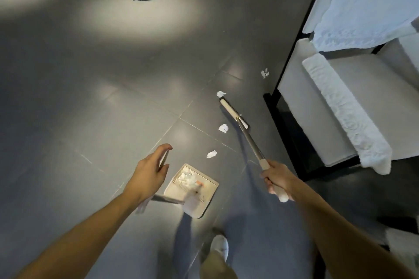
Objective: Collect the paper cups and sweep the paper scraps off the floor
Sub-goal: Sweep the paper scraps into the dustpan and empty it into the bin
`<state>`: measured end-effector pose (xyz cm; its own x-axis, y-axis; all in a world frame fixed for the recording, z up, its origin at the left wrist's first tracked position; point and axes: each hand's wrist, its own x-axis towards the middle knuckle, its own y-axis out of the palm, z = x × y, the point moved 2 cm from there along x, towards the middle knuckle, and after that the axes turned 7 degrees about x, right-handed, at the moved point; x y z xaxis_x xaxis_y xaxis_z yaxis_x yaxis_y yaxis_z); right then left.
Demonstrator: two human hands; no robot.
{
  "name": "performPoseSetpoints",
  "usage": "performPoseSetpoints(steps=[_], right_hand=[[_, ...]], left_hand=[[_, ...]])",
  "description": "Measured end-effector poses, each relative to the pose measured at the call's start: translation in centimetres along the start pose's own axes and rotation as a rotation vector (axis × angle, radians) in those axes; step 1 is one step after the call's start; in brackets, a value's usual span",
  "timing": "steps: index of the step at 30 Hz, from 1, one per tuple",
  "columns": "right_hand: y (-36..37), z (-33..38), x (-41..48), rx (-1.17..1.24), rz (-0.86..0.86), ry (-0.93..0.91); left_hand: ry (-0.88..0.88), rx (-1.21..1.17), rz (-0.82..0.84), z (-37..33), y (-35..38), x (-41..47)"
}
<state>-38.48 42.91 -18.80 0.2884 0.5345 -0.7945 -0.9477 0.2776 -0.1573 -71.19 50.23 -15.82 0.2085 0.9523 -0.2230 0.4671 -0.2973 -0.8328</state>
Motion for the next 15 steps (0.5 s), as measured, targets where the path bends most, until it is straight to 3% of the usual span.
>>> performPoseSetpoints(steps=[9,15], right_hand=[[-1.7,7.4,9.5,-0.178,-0.015,0.005],[-1.3,7.8,12.2,-0.394,0.05,0.076]], left_hand=[[0.036,0.033,-0.024,-1.4,-0.8,6.4],[0.062,0.023,-0.036,-1.6,-0.3,8.8]])
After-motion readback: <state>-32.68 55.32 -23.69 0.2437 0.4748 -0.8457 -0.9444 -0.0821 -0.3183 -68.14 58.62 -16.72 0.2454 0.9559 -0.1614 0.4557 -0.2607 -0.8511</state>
